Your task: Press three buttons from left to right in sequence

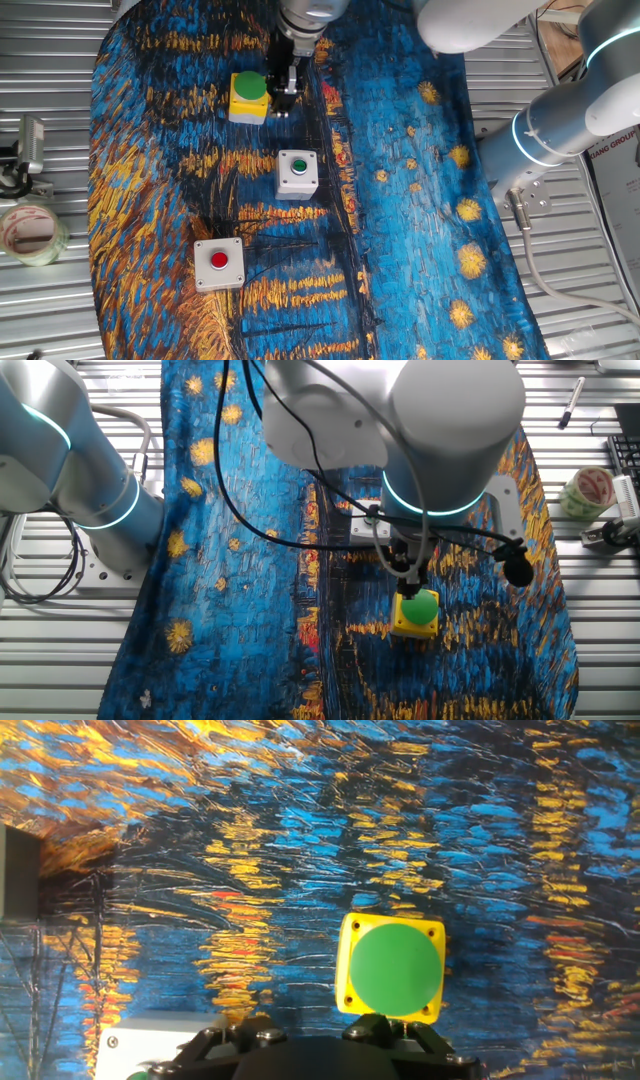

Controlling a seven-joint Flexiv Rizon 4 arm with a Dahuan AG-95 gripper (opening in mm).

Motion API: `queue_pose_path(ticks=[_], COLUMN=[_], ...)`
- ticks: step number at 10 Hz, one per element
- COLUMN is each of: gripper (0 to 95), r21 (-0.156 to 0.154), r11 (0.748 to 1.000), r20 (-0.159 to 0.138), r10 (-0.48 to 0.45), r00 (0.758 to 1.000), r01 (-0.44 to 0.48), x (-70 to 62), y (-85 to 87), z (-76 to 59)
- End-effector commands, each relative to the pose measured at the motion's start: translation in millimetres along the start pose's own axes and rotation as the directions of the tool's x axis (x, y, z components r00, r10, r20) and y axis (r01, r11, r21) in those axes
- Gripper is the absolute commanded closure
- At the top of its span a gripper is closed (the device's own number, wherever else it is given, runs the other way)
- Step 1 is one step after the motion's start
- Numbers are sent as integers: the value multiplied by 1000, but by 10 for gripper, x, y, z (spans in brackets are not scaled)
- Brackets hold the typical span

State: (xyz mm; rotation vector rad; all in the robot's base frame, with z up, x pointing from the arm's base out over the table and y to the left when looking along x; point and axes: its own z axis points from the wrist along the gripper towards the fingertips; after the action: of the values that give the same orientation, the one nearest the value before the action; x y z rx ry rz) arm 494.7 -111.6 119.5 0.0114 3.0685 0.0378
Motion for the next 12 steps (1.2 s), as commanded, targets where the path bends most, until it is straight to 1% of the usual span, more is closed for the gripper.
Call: queue_pose_path(ticks=[1,2,3,5,6,8,10,11,12], gripper=[380,380,380,380,380,380,380,380,380], r21=[-9,-12,-25,-23,-16,-18,-17,-21,-32], r11=[1000,1000,1000,1000,999,998,998,998,997], r20=[0,-2,-2,-3,1,4,0,-5,-5], r10=[8,11,12,-17,-45,-52,-60,-62,-72], r00=[1000,1000,1000,1000,999,999,998,998,997], r01=[-8,-11,-12,17,45,53,60,62,71], x=[13,13,13,13,13,13,13,13,13], y=[1,1,1,1,1,1,1,1,1], z=[-13,-13,-13,-13,-13,-13,-13,-13,-13])
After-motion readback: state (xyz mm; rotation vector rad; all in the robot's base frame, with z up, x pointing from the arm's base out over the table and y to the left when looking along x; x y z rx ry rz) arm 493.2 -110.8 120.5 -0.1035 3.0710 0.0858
